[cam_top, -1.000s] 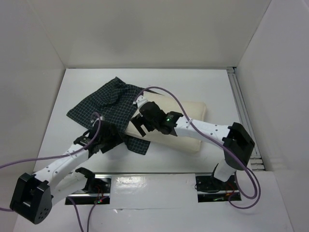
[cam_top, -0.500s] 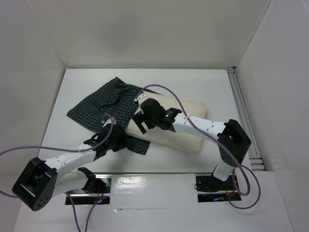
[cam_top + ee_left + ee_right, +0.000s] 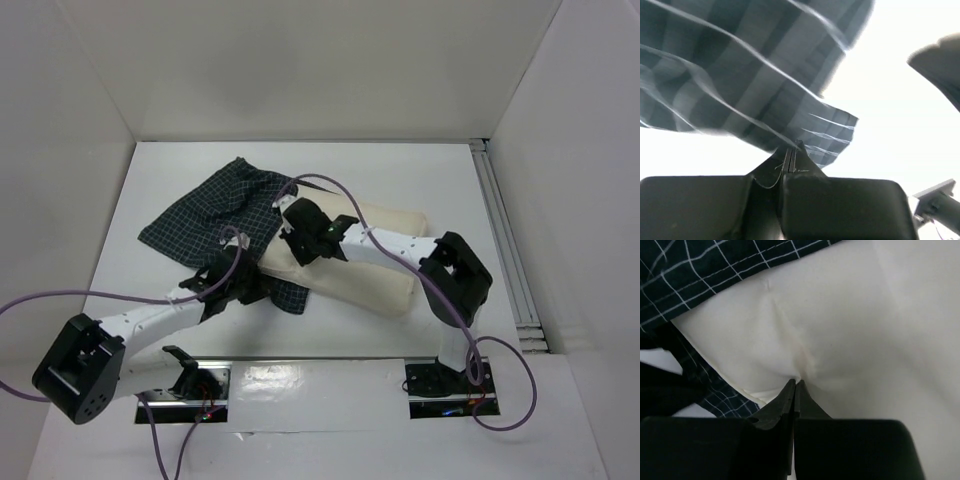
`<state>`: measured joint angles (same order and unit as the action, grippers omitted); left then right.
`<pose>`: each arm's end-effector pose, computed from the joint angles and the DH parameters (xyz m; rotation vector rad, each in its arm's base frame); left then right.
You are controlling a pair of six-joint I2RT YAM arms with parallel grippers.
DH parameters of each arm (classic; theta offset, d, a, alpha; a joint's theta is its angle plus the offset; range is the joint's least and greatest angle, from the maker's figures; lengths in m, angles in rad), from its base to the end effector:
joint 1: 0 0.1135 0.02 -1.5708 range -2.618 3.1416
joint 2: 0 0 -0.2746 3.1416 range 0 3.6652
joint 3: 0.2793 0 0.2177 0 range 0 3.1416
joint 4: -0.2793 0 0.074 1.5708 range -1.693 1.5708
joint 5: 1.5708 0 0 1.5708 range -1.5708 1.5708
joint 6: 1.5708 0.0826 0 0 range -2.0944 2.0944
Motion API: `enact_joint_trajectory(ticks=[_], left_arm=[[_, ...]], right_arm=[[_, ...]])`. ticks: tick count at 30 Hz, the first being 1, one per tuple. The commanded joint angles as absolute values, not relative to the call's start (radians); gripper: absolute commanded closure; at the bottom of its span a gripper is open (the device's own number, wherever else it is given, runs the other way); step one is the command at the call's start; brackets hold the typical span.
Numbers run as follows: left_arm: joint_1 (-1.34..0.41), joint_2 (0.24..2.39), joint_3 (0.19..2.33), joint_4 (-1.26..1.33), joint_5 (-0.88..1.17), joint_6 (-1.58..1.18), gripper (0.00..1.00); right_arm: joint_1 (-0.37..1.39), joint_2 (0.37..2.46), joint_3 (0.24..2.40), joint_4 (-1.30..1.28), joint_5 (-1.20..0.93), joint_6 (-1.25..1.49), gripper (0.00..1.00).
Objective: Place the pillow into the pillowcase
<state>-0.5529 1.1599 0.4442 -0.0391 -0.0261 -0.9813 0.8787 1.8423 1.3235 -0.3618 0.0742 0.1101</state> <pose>0.1898 -0.1146 0.1660 -0.5329 2.3850 -0.7102 0.2630 0.3077 0.2058 -0.8987 2.3104 0.3418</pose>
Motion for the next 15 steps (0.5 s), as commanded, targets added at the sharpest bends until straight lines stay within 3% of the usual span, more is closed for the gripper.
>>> enact_joint_trajectory(ticks=[1, 8, 15], left_arm=[[-0.571, 1.164, 0.561, 0.043, 0.131, -0.897, 1.00], [-0.591, 1.241, 0.785, 0.114, 0.300, -0.859, 1.00], [-0.656, 1.226, 0.766, 0.127, 0.390, -0.848, 1.00]], right_arm=[[0.801, 1.819, 1.457, -0.321, 0.132, 0.147, 1.00], [0.664, 1.763, 1.678, -0.380, 0.085, 0.187, 1.00], [0.664, 1.804, 1.493, -0.300, -0.018, 0.282, 1.00]])
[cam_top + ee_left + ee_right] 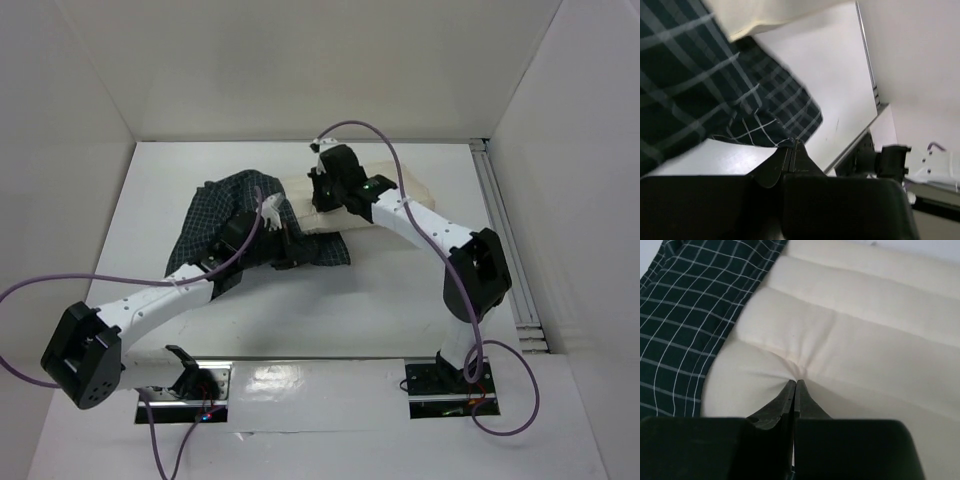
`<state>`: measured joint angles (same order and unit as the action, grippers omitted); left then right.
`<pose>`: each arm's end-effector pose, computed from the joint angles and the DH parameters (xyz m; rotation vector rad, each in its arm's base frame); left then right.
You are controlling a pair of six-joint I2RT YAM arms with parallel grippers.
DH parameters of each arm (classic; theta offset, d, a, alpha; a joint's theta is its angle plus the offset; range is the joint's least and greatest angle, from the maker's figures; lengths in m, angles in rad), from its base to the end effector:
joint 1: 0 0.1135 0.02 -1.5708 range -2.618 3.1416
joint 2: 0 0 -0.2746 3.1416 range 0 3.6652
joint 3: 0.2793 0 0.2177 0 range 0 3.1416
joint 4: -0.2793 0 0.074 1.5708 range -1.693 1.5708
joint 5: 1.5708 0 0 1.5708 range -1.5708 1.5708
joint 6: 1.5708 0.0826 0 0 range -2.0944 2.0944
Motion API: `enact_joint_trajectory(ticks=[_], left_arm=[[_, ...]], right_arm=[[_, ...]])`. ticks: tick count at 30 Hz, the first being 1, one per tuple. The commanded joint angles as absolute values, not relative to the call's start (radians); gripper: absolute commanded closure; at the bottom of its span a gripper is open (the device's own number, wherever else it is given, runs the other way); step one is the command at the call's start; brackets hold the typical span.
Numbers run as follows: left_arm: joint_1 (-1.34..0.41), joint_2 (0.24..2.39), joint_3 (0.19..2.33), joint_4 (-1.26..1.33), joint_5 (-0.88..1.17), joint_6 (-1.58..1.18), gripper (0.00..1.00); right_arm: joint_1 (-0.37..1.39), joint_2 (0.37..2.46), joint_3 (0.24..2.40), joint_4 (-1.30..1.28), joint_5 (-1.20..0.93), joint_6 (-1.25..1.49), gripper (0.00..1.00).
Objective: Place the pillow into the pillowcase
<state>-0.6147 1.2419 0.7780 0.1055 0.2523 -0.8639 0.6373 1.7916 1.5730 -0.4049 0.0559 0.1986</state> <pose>0.2246 -0.1838 0.2794 -0.0783 2.1206 -1.1855 0.3439 0.2489 0.3033 -0.4526 2.1764 0.4056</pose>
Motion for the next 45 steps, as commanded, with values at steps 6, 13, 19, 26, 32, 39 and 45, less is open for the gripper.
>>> enact_joint_trajectory(ticks=[6, 13, 19, 26, 32, 39, 45], left_arm=[[-0.750, 1.160, 0.693, 0.006, 0.313, -0.857, 1.00], [-0.761, 1.143, 0.757, -0.200, 0.209, -0.835, 0.31], [-0.752, 1.086, 0.943, -0.400, 0.037, -0.750, 0.55], [-0.589, 1.300, 1.286, -0.647, -0.185, -0.674, 0.50], [-0.448, 1.621, 1.540, -0.758, -0.241, -0.653, 0.19], [-0.358, 1.838, 1.675, -0.828, -0.262, -0.646, 0.19], [-0.321, 1.910, 1.733, -0.828, -0.210, -0.546, 0.21]], right_arm=[[0.673, 1.816, 1.315, -0.161, -0.103, 0.417, 1.00], [0.683, 1.749, 1.284, -0.187, -0.143, 0.411, 0.78], [0.582, 1.566, 1.266, -0.273, 0.006, 0.362, 0.17], [0.227, 1.618, 1.301, -0.341, -0.005, 0.393, 0.00], [0.126, 1.840, 1.410, -0.359, -0.097, 0.405, 0.00], [0.146, 1.777, 1.165, -0.151, -0.323, 0.478, 0.06], [0.228, 1.487, 0.813, -0.071, -0.302, 0.567, 1.00]])
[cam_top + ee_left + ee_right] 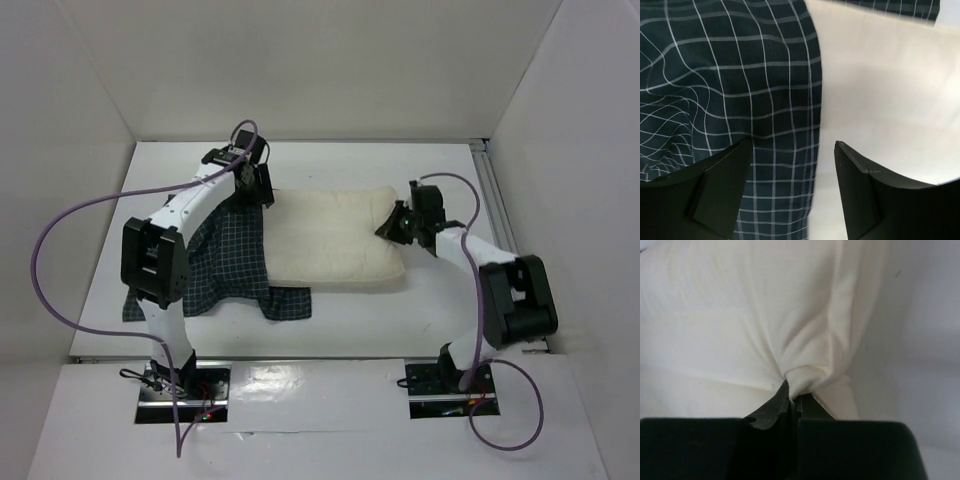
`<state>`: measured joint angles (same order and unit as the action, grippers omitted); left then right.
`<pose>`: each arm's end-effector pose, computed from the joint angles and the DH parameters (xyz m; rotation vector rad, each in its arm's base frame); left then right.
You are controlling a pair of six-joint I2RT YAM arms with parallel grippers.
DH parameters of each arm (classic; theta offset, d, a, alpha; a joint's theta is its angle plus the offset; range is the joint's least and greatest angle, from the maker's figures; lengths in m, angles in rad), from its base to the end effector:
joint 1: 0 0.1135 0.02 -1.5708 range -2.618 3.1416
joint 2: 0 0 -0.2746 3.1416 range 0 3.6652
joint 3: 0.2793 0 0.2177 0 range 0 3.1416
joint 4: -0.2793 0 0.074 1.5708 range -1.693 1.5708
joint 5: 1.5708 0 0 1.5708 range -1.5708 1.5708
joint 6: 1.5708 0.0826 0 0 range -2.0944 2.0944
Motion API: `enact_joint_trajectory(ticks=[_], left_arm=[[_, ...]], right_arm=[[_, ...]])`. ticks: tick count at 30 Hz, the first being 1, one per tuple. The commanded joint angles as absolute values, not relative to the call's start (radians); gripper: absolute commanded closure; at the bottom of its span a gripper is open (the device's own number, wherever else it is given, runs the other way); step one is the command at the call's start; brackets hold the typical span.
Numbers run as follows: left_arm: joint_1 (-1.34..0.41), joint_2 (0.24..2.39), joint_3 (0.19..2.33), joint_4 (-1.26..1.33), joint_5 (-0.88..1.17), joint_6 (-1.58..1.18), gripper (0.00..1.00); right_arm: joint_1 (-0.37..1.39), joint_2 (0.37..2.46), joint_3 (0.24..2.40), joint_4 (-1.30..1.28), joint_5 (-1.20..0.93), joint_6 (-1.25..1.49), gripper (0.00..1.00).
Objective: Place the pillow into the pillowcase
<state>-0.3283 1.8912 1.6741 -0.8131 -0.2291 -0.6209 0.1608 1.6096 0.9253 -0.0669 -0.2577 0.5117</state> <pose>0.3878 -0.1123 0.2552 -0.4537 2.5196 -0.0621 0.3354 0.0757 0.1971 0.2829 2.3612 0.6307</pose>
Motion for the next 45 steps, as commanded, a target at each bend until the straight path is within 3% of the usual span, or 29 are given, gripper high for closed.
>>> enact_joint_trajectory(ticks=[1, 3, 4, 5, 6, 7, 9, 17, 25, 31, 34, 35, 39, 40, 44, 45], left_arm=[[-0.321, 1.927, 1.759, -0.828, -0.210, -0.535, 0.22], [-0.321, 1.940, 1.787, -0.841, -0.222, -0.506, 0.22], [-0.321, 1.951, 1.811, -0.850, -0.232, -0.494, 0.22], [-0.321, 1.951, 1.821, -0.850, -0.232, -0.485, 0.21], [-0.321, 1.960, 1.839, -0.850, -0.232, -0.465, 0.21], [-0.321, 1.960, 1.850, -0.850, -0.241, -0.456, 0.20], [-0.333, 1.986, 1.876, -0.839, -0.315, -0.456, 0.20], [-0.388, 2.152, 2.025, -0.963, -0.672, -0.527, 0.24], [-0.367, 2.224, 2.005, -0.991, -0.742, -0.578, 0.25], [-0.367, 2.258, 2.023, -1.009, -0.767, -0.588, 0.36], [-0.357, 2.267, 2.032, -1.009, -0.767, -0.577, 0.48], [-0.357, 2.267, 2.042, -1.009, -0.778, -0.577, 0.60], [-0.357, 2.267, 2.063, -1.009, -0.732, -0.557, 0.89], [-0.357, 2.257, 2.063, -1.000, -0.704, -0.526, 1.00], [-0.391, 2.206, 2.025, -0.898, -0.505, -0.416, 1.00], [-0.412, 2.183, 2.025, -0.879, -0.411, -0.396, 1.00]], right_arm=[[0.251, 1.442, 0.736, -0.071, -0.270, 0.578, 1.00], [0.336, 1.307, 0.684, -0.131, -0.214, 0.598, 0.98], [0.362, 1.266, 0.663, -0.155, -0.186, 0.612, 0.86], [0.408, 1.228, 0.635, -0.181, -0.134, 0.612, 0.65], [0.426, 1.159, 0.635, -0.234, -0.088, 0.623, 0.24], [0.443, 1.128, 0.635, -0.261, -0.087, 0.623, 0.14], [0.466, 1.059, 0.635, -0.325, -0.014, 0.623, 0.06], [0.428, 1.060, 0.678, -0.345, 0.014, 0.612, 0.04], [0.399, 1.103, 0.687, -0.296, -0.049, 0.603, 0.00], [0.390, 1.112, 0.687, -0.305, -0.049, 0.594, 0.00], [0.379, 1.123, 0.687, -0.305, -0.072, 0.585, 0.00], [0.379, 1.132, 0.687, -0.292, -0.081, 0.584, 0.00], [0.379, 1.183, 0.687, -0.223, -0.143, 0.584, 0.00], [0.379, 1.193, 0.675, -0.197, -0.172, 0.584, 0.00], [0.379, 1.288, 0.655, -0.022, -0.280, 0.630, 0.02], [0.379, 1.322, 0.655, 0.021, -0.314, 0.630, 0.14]])
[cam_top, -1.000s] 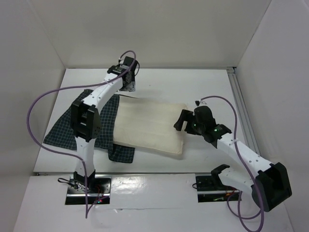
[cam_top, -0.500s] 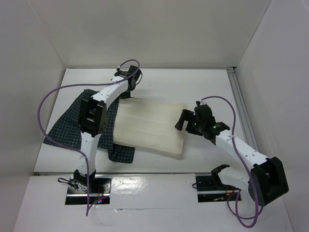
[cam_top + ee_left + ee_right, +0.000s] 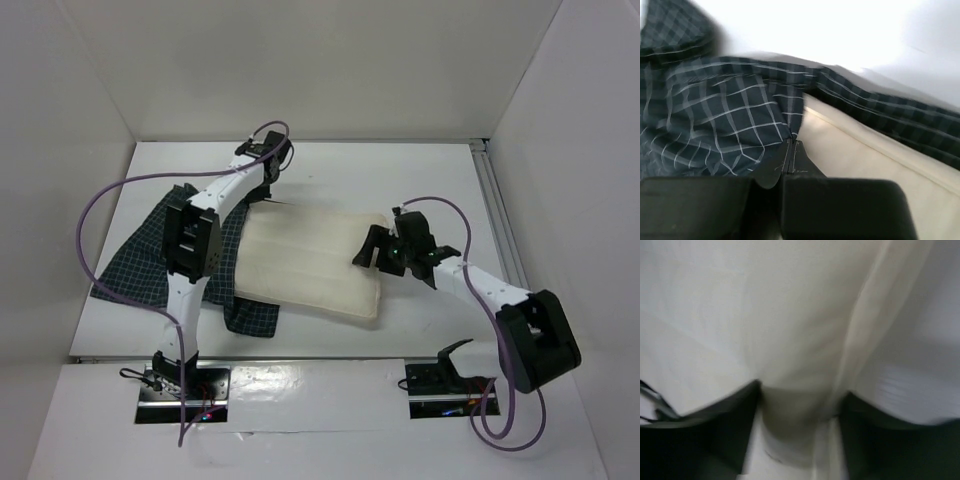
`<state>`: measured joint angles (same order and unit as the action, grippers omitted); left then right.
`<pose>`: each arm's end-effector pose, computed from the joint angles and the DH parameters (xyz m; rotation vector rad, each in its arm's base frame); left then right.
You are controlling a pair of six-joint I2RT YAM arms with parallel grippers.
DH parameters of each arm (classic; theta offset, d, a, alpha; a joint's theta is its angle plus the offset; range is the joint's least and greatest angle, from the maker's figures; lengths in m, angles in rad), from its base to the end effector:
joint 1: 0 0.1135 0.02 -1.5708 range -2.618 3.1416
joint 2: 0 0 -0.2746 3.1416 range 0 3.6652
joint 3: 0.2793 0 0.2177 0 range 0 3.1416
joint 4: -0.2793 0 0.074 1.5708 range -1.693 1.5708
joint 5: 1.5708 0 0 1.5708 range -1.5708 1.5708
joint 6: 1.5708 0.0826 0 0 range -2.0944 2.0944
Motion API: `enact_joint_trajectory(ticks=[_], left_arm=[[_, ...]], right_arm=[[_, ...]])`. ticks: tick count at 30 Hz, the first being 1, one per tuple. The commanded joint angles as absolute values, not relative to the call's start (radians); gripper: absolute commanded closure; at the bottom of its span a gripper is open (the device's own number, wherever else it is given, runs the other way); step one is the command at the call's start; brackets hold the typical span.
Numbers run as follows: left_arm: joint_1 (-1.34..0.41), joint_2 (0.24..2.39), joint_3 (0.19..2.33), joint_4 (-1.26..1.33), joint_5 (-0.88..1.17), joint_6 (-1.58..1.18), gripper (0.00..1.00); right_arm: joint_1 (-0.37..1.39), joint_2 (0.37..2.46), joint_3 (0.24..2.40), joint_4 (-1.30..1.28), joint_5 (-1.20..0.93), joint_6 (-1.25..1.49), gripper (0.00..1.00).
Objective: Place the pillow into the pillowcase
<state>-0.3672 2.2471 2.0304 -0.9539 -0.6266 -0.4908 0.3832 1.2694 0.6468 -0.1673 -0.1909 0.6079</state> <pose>0.4505 -0.1214 0.2115 -0.3155 2.4631 0.5210 0.2285 0.1090 0.1923 0.1791 2.4494 0.6870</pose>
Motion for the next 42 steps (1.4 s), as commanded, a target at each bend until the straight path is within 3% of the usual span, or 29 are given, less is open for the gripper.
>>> enact_joint_trajectory(ticks=[1, 2, 3, 4, 13, 22, 25, 26, 29, 32, 35, 38, 42], left_arm=[[-0.425, 2.183, 2.025, -0.870, -0.367, -0.373, 1.00], [-0.436, 2.171, 2.025, -0.870, -0.321, -0.373, 1.00], [-0.461, 2.161, 2.025, -0.870, -0.270, -0.356, 1.00], [-0.475, 2.137, 2.035, -0.870, -0.179, -0.347, 1.00], [-0.607, 2.025, 2.082, -0.775, 0.312, -0.417, 1.00], [-0.630, 2.135, 2.140, -0.802, 0.143, -0.511, 0.99], [-0.630, 2.135, 2.128, -0.811, 0.058, -0.511, 0.72], [-0.630, 2.135, 2.128, -0.825, 0.026, -0.502, 0.46], [-0.630, 2.146, 2.158, -0.876, -0.029, -0.482, 0.22], [-0.630, 2.119, 2.171, -0.894, -0.066, -0.482, 0.22], [-0.630, 2.056, 2.119, -0.904, -0.110, -0.491, 0.37], [-0.630, 2.019, 2.086, -0.917, -0.153, -0.500, 0.46], [-0.618, 2.006, 2.075, -0.975, -0.235, -0.525, 0.42]], right_arm=[[0.379, 1.331, 0.664, 0.078, -0.336, 0.640, 0.52], [0.391, 1.331, 0.681, 0.078, -0.327, 0.640, 0.77], [0.400, 1.316, 0.719, 0.069, -0.313, 0.631, 0.94], [0.400, 1.301, 0.739, 0.039, -0.302, 0.609, 1.00], [0.432, 1.034, 0.850, -0.198, -0.206, 0.540, 1.00], [0.511, 0.960, 0.626, -0.235, -0.118, 0.592, 1.00], [0.520, 0.925, 0.594, -0.245, -0.129, 0.592, 1.00], [0.520, 0.916, 0.583, -0.245, -0.129, 0.592, 1.00], [0.540, 0.907, 0.583, -0.245, -0.143, 0.592, 1.00], [0.554, 0.907, 0.574, -0.201, -0.195, 0.592, 1.00], [0.589, 0.931, 0.574, -0.135, -0.218, 0.601, 1.00], [0.664, 0.972, 0.574, -0.054, -0.230, 0.623, 1.00], [0.813, 1.043, 0.636, -0.005, -0.219, 0.595, 1.00]])
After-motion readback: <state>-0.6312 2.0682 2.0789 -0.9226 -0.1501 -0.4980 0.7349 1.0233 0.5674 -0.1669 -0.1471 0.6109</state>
